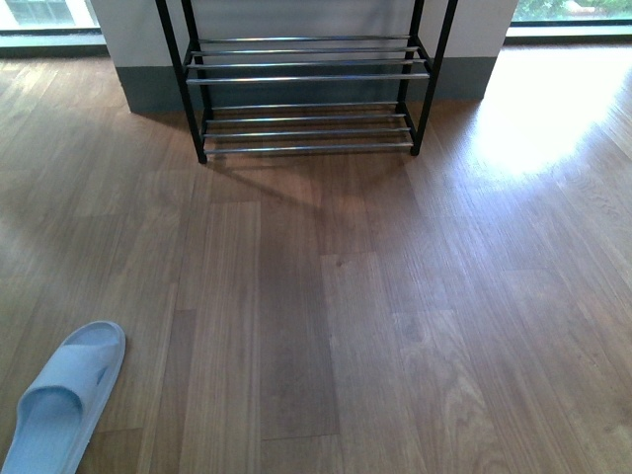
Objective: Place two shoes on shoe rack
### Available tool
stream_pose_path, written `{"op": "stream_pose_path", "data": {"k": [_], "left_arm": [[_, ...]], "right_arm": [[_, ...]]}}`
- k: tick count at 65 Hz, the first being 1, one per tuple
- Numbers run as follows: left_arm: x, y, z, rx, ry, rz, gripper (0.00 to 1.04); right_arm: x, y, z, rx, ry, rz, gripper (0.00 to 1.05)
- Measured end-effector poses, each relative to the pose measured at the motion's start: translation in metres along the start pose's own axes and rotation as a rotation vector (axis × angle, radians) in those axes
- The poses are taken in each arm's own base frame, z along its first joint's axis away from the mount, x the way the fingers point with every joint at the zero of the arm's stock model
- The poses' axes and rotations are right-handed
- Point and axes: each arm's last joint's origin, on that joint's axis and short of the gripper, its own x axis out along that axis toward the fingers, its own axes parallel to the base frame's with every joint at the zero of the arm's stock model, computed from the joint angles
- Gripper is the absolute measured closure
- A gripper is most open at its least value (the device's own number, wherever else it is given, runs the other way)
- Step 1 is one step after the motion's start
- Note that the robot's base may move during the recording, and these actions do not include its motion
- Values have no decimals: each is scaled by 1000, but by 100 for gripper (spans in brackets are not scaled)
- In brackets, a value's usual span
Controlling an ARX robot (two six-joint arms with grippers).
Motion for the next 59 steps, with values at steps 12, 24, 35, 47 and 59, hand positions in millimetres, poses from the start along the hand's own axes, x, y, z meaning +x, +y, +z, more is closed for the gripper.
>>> {"op": "stream_pose_path", "data": {"k": [12, 24, 35, 47, 59], "left_arm": [[0, 0, 0, 0, 0, 0, 66], [0, 0, 0, 0, 1, 0, 28], [0, 0, 0, 0, 2, 0, 7], [0, 0, 0, -1, 1, -1, 9], [0, 0, 0, 0, 0, -6, 10]], "right_arm": [[0, 0, 0, 0, 0, 0, 103], [0, 0, 0, 0, 0, 0, 103], [0, 0, 0, 0, 0, 0, 103], [0, 0, 0, 0, 1, 0, 103], [0, 0, 0, 0, 1, 0, 103]]}}
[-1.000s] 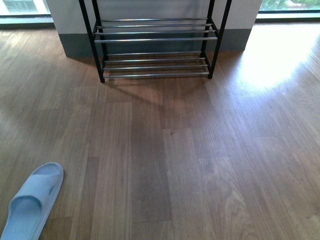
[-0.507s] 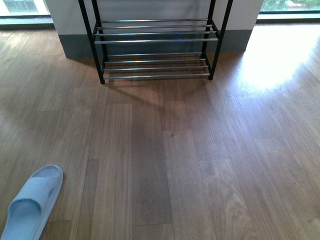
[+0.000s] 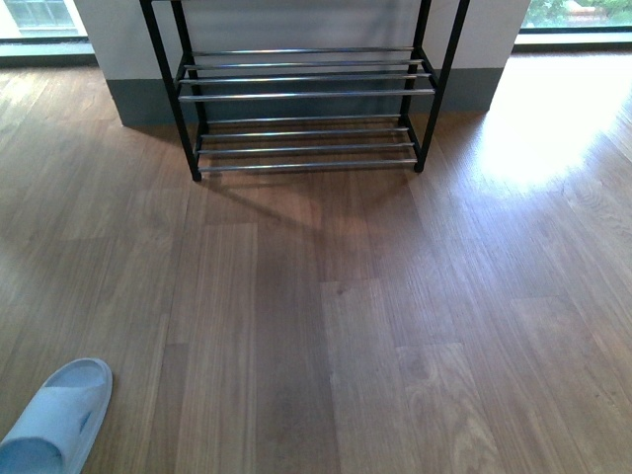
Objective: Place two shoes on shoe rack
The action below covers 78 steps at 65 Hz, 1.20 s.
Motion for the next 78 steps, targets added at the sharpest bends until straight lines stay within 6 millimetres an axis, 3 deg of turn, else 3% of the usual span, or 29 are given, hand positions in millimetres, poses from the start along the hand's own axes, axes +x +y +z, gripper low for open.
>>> {"op": "stream_pose_path", "data": {"k": [10, 19, 24, 32, 39, 45, 78], "left_arm": [[-4, -3, 5, 0, 36, 24, 9], [-51, -5, 32, 55, 148, -38, 9], [-72, 8, 29, 26, 141, -22, 9], [-49, 7, 30, 1, 125, -24, 9], [-21, 2, 17, 6, 225, -40, 9], [-8, 3, 23, 1, 211, -26, 9], [2, 8, 26, 4, 199, -51, 9]], "right_arm": [[0, 0, 0, 0, 0, 0, 103], [0, 1, 0, -1, 0, 11, 103], [0, -1, 0, 2, 0, -12, 103], [0, 0, 0, 0, 0, 8, 103], [0, 0, 0, 0, 0, -1, 103], [0, 0, 0, 1, 0, -1, 103], [0, 0, 0, 1, 0, -1, 103]]}}
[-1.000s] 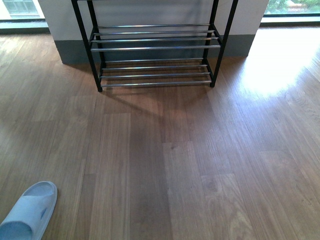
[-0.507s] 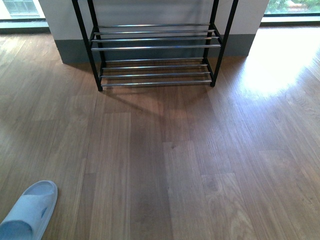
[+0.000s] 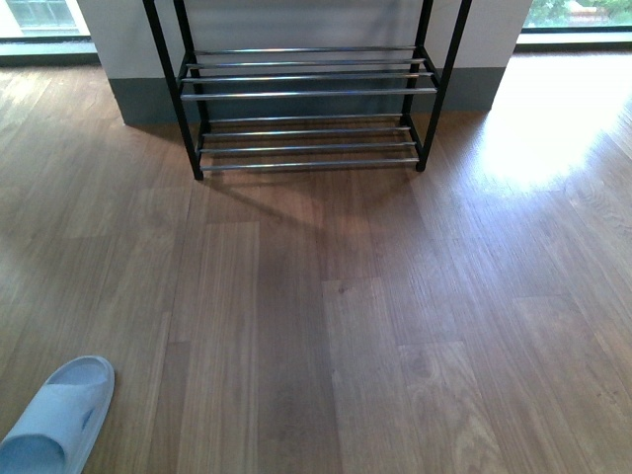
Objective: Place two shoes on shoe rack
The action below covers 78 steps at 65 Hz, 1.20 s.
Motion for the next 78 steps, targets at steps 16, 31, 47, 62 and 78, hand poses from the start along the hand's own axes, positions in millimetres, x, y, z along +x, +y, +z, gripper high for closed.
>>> {"op": "stream_pose_path", "data": {"k": [16, 31, 47, 62, 78], "left_arm": [[70, -3, -13, -13, 120, -55, 9], [121, -12, -15, 4, 124, -111, 9], [148, -38, -34, 120, 207, -268, 9], [178, -31, -32, 117, 195, -225, 9], [202, -27, -27, 80, 164, -204, 9]], "right_arm": [[0, 0, 0, 0, 0, 0, 103], [0, 0, 0, 0, 0, 0, 103], [0, 0, 0, 0, 0, 0, 103], [0, 0, 0, 0, 0, 0, 103], [0, 0, 0, 0, 0, 0, 103]]}}
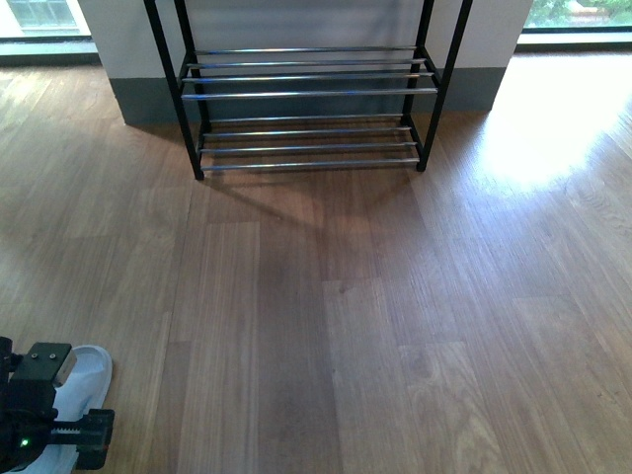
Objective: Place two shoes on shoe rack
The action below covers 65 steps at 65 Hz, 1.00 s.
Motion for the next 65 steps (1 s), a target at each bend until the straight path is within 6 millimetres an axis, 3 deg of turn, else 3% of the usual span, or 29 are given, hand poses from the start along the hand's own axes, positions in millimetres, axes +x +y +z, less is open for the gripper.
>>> {"op": "stream_pose_path", "data": {"k": [6, 28, 38, 45, 58, 62, 65], "left_arm": [[5, 0, 2, -8, -7, -6, 12], [5, -2, 0, -21, -32, -22, 56], [2, 4, -4, -64, -57, -34, 89], [0, 7, -6, -87, -72, -40, 103], [-7, 8, 1, -113, -74, -60, 103], [-7, 8, 12, -115, -86, -67, 103], [-13, 5, 32, -101, -140, -77, 103]], "right_arm": [[0, 0, 0, 0, 0, 0, 103], [0, 0, 0, 0, 0, 0, 103], [0, 0, 0, 0, 0, 0, 103], [0, 0, 0, 0, 0, 0, 103], [0, 0, 0, 0, 0, 0, 103], [0, 0, 0, 0, 0, 0, 103], [0, 0, 0, 0, 0, 0, 103]]}}
